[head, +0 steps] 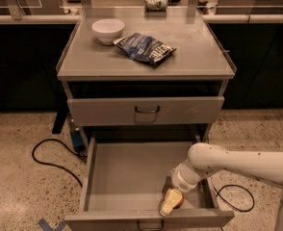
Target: Pick apple from middle drawer and place on counter
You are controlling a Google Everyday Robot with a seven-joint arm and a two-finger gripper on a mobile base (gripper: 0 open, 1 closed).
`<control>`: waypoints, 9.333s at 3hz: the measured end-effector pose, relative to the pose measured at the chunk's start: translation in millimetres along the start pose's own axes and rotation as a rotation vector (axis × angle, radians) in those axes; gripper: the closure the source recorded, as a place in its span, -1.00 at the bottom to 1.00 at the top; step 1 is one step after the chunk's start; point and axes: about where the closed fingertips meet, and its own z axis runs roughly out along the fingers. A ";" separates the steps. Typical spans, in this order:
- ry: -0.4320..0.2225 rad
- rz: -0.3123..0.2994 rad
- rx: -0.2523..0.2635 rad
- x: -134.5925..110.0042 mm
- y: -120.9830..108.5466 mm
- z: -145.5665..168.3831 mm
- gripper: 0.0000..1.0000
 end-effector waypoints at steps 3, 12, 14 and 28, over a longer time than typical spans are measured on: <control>-0.040 0.087 0.122 42.1 -28.4 -22.5 -1.00; -0.050 0.219 0.186 40.2 -32.0 20.4 -0.63; -0.050 0.219 0.186 40.1 -32.0 20.2 0.30; -0.082 -0.088 0.167 -121.3 -5.5 80.3 -1.00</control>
Offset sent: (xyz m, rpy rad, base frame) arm 0.0270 -0.0509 0.0072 -0.0532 -0.0678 -0.1494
